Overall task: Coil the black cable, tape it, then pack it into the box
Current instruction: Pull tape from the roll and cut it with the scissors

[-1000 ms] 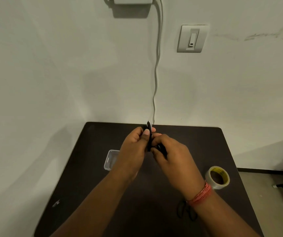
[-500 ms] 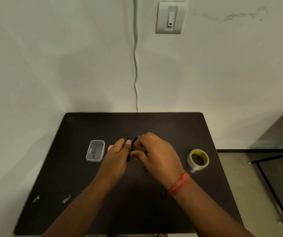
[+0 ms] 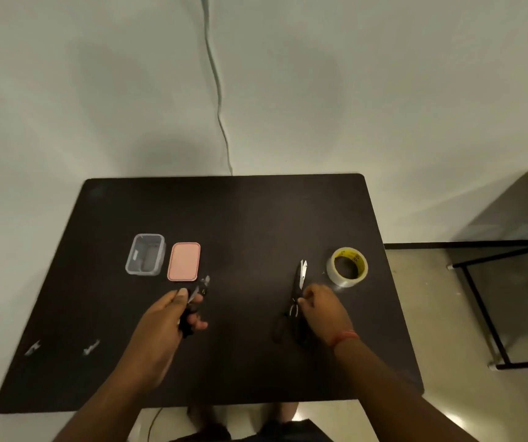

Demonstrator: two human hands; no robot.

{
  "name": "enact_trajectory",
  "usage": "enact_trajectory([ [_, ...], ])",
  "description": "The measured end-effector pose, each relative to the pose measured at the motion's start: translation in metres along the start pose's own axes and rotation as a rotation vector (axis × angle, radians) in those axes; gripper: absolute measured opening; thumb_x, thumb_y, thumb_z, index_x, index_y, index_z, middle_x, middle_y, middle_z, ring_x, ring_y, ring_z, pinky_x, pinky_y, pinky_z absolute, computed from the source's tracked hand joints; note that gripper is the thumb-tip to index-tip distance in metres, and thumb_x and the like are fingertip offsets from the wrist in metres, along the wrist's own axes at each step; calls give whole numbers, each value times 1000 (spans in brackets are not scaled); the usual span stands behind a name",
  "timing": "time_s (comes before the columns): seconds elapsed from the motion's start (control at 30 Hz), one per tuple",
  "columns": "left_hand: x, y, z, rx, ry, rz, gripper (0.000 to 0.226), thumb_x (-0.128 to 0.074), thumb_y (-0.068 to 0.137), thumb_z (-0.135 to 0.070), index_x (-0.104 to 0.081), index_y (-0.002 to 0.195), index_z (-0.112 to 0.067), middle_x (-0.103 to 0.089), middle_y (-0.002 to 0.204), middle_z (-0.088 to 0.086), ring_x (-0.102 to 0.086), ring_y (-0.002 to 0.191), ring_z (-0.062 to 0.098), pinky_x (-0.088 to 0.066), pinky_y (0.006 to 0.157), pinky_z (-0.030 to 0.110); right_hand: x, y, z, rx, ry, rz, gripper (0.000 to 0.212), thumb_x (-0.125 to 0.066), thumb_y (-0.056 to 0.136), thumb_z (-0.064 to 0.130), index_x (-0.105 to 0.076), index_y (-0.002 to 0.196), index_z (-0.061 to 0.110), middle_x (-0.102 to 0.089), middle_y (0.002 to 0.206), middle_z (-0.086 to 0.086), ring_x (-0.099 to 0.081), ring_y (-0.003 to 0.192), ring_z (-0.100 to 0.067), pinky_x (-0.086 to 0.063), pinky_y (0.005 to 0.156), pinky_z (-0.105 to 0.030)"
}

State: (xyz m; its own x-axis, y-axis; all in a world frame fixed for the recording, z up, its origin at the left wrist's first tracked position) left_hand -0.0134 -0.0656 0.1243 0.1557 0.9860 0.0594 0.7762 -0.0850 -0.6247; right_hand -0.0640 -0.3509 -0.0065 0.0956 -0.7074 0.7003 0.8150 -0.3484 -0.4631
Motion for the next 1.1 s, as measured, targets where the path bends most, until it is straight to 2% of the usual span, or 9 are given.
enact_trajectory([
  [0.13, -1, 5, 15, 50, -20, -67, 34, -37, 105, -22, -63, 101, 0, -50, 69, 12, -53, 68, 24, -50, 92, 52, 23, 14, -30, 1, -31, -241, 14, -57, 93, 27, -57, 104, 20, -58, 110, -3, -59, 91, -15, -55, 82, -36],
  [0.23, -3, 6, 25, 68, 4, -90, 35, -36, 105, -23, -63, 101, 0, -50, 71, 14, -54, 70, 26, -51, 89, 50, 45, 26, -32, 71, -258, -455, 31, -59, 90, 29, -57, 117, 14, -58, 118, -9, -56, 103, -26, -53, 87, -42],
  [0.4, -13, 7, 37, 101, -6, -142, 39, -35, 105, -27, -62, 102, 2, -49, 69, 13, -53, 68, 25, -50, 87, 46, 50, 60, -48, 1, -571, -280, 39, -55, 92, 36, -55, 126, 17, -57, 129, -9, -49, 120, -35, -38, 99, -58],
  [0.53, -22, 9, 40, 123, -70, -172, 44, -34, 103, -34, -60, 101, 2, -47, 69, 12, -52, 68, 24, -50, 89, 46, 49, 67, -47, 60, -607, -254, 26, -54, 91, 25, -60, 116, 22, -67, 113, -2, -59, 108, -26, -36, 101, -56],
  [0.67, -24, 17, 39, 81, -55, -164, 43, -44, 97, -43, -60, 101, -3, -50, 72, 10, -56, 71, 22, -49, 100, 53, 50, 57, -26, 109, -330, -322, 15, -49, 92, 26, -62, 99, 23, -69, 97, 0, -63, 89, -22, -36, 94, -47],
  [0.83, -47, 31, 35, 60, 45, -126, 35, -53, 95, -43, -59, 89, -9, -58, 77, 9, -62, 75, 21, -51, 99, 52, 38, 22, 7, 78, 305, -173, 13, -62, 90, 30, -64, 85, 18, -66, 87, -1, -62, 83, -20, -50, 81, -38],
  [0.9, -54, 35, 29, 34, 120, -132, 34, -52, 95, -46, -60, 90, -13, -66, 83, 9, -67, 85, 23, -52, 96, 46, 29, 3, 33, 82, 550, -72, 8, -66, 90, 24, -69, 90, 16, -71, 90, -3, -67, 86, -18, -53, 79, -33],
  [1.0, -59, 40, 20, -45, 209, -149, 32, -51, 96, -47, -61, 105, -17, -70, 96, 5, -67, 96, 19, -49, 78, 31, 21, -27, 75, 127, 820, 100, 10, -63, 92, 15, -72, 96, 15, -75, 93, -3, -70, 89, -13, -57, 80, -28],
  [1.1, -63, 40, 9, -123, 256, -133, 28, -51, 98, -41, -54, 119, -23, -64, 112, -3, -62, 100, 11, -46, 72, 24, 10, -47, 102, 131, 926, 231, 16, -60, 94, 17, -71, 103, 13, -75, 99, -5, -70, 93, -17, -58, 84, -32],
])
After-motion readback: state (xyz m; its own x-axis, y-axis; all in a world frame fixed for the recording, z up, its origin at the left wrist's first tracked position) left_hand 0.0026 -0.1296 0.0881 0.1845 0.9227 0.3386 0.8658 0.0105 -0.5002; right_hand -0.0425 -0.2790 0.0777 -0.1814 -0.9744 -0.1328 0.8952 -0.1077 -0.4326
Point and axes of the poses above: each hand's wrist, its own y-axis towards the middle knuckle, its own x-axis out of the back of the hand, z = x × y, the point moved 5 cm from there along y, towards the middle knuckle
